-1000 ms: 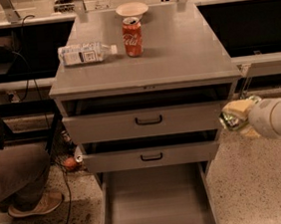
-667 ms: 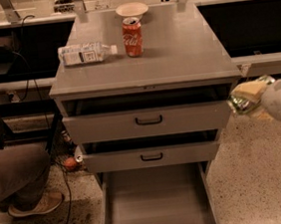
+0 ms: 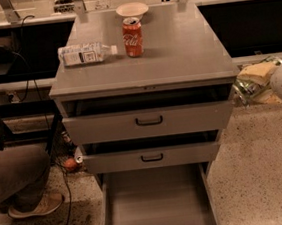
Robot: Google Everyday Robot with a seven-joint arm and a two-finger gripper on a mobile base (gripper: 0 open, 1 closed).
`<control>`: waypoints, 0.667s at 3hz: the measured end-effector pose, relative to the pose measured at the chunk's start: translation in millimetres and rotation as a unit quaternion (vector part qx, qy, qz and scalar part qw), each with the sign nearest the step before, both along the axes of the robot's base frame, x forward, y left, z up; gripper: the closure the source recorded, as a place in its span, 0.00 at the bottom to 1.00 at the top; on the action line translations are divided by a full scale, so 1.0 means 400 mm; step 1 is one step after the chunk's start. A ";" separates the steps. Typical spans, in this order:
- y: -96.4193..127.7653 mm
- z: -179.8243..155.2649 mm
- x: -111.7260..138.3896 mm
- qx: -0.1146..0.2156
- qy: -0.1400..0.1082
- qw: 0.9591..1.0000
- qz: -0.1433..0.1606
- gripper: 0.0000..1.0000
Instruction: Pick green can from bottom drawer and place on counter
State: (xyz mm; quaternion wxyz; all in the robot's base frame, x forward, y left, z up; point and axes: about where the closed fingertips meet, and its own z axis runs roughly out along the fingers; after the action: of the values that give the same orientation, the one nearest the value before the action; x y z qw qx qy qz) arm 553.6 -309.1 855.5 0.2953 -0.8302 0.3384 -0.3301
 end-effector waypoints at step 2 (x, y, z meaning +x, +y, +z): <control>0.019 0.067 0.092 -0.034 0.012 0.997 0.067 1.00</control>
Offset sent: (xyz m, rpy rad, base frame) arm 0.0743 0.0164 0.0526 -0.1699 0.0754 0.2583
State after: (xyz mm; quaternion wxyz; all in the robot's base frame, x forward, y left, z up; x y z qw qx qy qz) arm 590.2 -301.6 882.2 0.2844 -0.8643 0.2745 -0.3110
